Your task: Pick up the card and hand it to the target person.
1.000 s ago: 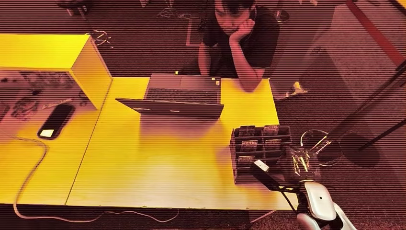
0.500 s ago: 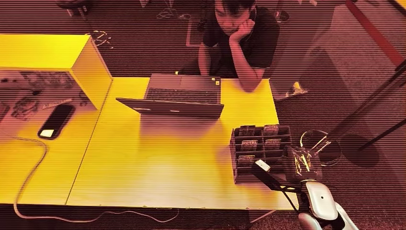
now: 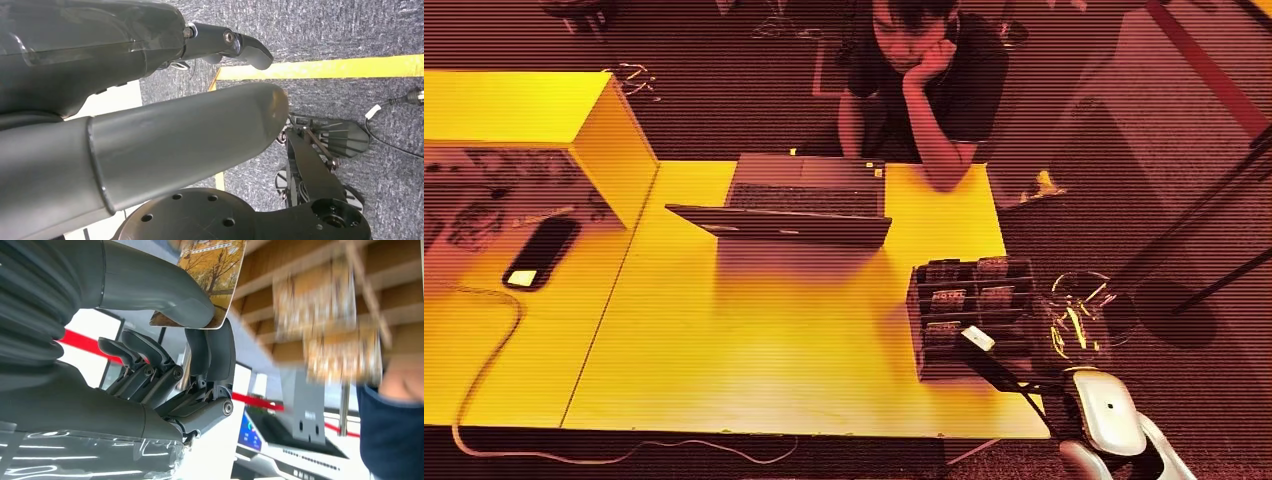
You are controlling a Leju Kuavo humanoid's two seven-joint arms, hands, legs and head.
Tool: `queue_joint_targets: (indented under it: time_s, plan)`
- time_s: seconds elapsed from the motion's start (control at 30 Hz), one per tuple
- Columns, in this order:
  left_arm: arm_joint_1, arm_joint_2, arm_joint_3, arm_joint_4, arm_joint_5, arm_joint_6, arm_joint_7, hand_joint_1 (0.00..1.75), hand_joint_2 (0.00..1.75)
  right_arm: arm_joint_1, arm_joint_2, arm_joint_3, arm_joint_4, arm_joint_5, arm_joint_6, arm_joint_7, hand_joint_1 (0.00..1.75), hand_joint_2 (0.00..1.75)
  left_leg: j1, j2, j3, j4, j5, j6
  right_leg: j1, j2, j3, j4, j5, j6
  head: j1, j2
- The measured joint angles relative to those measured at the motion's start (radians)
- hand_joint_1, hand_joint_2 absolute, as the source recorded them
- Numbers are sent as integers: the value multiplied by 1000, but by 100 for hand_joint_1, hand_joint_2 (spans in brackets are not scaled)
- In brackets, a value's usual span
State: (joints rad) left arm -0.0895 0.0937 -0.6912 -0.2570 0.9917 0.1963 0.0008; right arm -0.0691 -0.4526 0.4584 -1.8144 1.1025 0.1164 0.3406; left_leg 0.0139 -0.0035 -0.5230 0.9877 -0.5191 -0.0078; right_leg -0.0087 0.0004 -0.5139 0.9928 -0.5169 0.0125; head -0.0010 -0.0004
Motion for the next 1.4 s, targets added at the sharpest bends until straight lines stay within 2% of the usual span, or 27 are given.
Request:
queue_joint_targets:
  time_s: [0.33, 0.47, 0.57, 0.87, 1.4]
  plan:
    - [0, 0, 0, 3, 3, -5, -4, 0, 0, -131, -87, -57, -314, -74, 149, 29, 175, 175, 0, 0, 0, 0, 0, 0, 0, 0, 0, 0, 0, 0, 0, 0]
    - [0, 1, 0, 3, -7, -15, -4, 0, 0, -196, -108, -60, -369, -102, 159, 20, 175, 175, 0, 0, 0, 0, 0, 0, 0, 0, 0, 0, 0, 0, 0, 0]
    - [0, 2, 0, 3, -20, -30, -4, 0, 0, -235, -111, -51, -368, -126, 132, -9, 175, 175, 0, 0, -1, 0, 0, 0, 0, 0, 0, 0, 0, 0, 0, 0]
    - [-2, 11, 0, 3, -54, -69, -5, 0, 0, -365, -97, -7, -182, -151, 29, -95, 175, 175, 0, -1, -2, 0, 0, 0, 0, -1, 0, 0, 0, 0, 0, 0]
    - [-5, 16, -6, 4, -71, -90, 0, 0, 0, -515, 4, 72, 185, -129, -35, -133, 175, 175, 0, -3, -3, 0, 0, 0, 0, -2, -1, 1, 0, 0, 0, 0]
